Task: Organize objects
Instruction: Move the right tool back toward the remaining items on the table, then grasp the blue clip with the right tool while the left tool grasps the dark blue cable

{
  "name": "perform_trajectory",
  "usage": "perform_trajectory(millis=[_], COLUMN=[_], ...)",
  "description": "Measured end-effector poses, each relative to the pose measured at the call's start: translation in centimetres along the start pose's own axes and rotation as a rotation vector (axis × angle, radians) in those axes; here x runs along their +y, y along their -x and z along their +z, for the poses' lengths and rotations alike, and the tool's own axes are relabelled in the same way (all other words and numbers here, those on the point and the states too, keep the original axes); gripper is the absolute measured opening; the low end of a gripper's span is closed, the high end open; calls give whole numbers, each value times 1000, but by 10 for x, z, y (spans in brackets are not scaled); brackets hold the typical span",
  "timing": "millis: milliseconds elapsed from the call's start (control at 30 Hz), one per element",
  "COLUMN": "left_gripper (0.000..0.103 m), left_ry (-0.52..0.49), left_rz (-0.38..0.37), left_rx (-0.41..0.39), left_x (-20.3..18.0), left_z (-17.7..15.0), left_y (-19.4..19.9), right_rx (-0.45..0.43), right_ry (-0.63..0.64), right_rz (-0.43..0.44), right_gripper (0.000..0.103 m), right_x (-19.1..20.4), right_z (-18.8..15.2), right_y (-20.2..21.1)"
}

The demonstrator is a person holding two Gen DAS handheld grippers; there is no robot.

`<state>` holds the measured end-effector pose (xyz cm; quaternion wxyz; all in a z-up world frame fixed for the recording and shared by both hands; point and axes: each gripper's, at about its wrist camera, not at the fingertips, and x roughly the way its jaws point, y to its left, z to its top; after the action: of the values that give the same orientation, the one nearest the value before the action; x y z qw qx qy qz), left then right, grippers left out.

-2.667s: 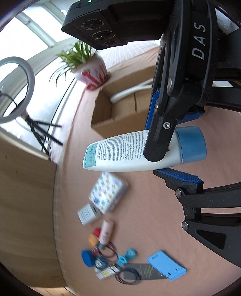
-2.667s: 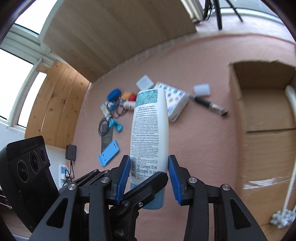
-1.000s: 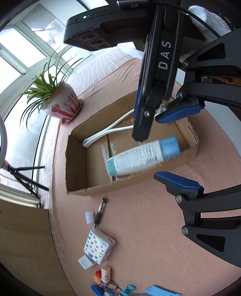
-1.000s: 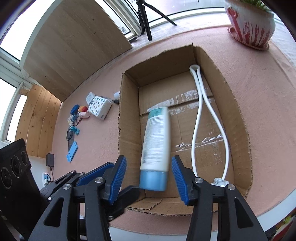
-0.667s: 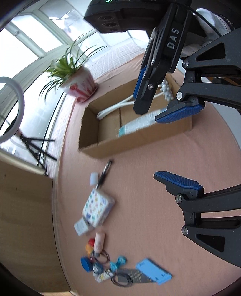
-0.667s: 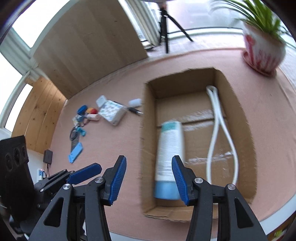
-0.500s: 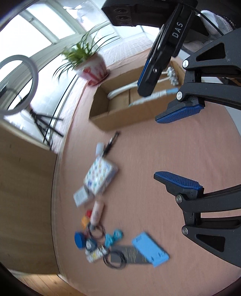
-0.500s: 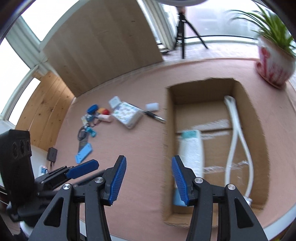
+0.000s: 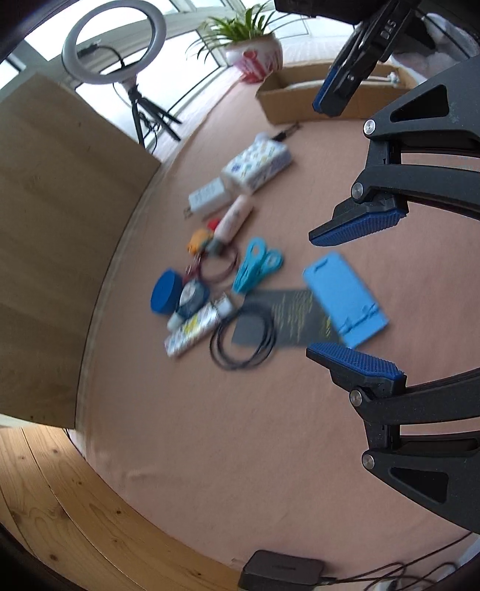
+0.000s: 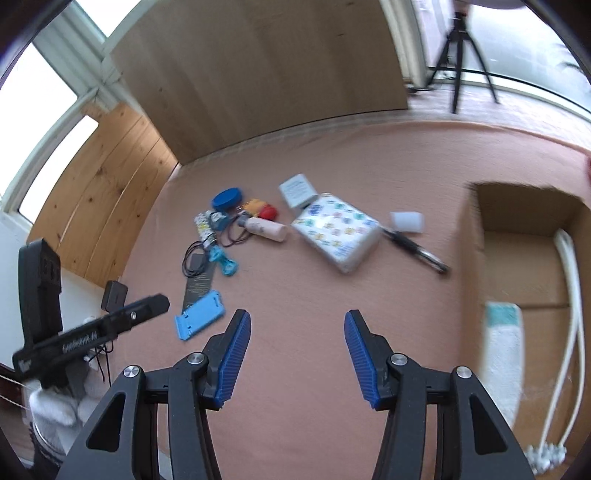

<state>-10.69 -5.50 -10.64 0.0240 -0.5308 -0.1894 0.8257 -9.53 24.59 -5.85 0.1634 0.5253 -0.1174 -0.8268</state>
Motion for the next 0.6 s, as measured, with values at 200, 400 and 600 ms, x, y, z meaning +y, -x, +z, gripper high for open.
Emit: perform_trajectory(millis=[200,400,600], left_gripper=[71,74,71], left_ry=[-40,-75,-112], left_rz=[65,93,106], left_rx=[-5,22,-7], left_x=[12,12,9], left_z=[17,27,32], left_y=[-27,-55,-59], right_rx=[48,90,117], right_ry=[54,107,125], right_rz=[27,19,12], right_gripper=[49,49,49], right_x=[37,66,75], right_z=[18,31,44], right_y=[-40,-77,-101])
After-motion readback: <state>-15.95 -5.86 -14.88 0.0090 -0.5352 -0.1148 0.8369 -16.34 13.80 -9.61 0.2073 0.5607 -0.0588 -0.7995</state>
